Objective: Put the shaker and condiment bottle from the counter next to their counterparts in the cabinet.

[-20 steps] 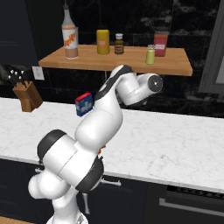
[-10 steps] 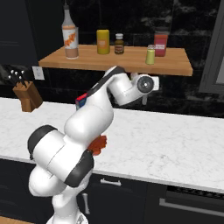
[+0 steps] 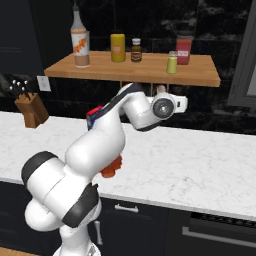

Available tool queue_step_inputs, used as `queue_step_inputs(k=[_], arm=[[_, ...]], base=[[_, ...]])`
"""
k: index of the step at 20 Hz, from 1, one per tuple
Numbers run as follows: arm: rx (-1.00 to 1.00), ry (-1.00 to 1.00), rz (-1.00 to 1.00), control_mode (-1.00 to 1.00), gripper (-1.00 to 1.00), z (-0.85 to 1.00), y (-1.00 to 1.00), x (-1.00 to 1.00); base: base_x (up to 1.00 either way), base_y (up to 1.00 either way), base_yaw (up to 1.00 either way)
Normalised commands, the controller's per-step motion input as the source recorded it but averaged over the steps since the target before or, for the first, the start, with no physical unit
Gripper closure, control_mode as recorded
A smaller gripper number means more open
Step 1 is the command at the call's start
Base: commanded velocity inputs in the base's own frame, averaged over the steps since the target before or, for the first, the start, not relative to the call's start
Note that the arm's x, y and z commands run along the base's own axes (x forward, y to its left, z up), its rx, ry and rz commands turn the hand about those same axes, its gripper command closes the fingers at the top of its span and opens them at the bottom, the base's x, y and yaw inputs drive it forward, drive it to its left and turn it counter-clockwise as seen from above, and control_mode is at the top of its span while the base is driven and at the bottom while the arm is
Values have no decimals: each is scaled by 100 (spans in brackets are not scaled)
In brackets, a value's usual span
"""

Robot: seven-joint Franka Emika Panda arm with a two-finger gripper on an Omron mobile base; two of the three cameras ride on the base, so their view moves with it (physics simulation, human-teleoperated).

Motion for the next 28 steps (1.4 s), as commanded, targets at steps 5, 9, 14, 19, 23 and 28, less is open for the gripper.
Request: queue_step_inputs(k=[5,9,14,19,23,28], arm=[[1,-14,-8,-100,100,0,-3,-78],[0,-11,-4,-100,100,24,0,-59],[0,-1,-1,-100,100,52,1,-15],[0,0,-1,-100,100,62,5,0],[0,0,0,-100,100,59,4,0],[2,0,0,-100,100,53,6,0]], base=[[0,0,0],[0,0,0],[0,0,0],[0,0,0],[0,0,0],[0,0,0]])
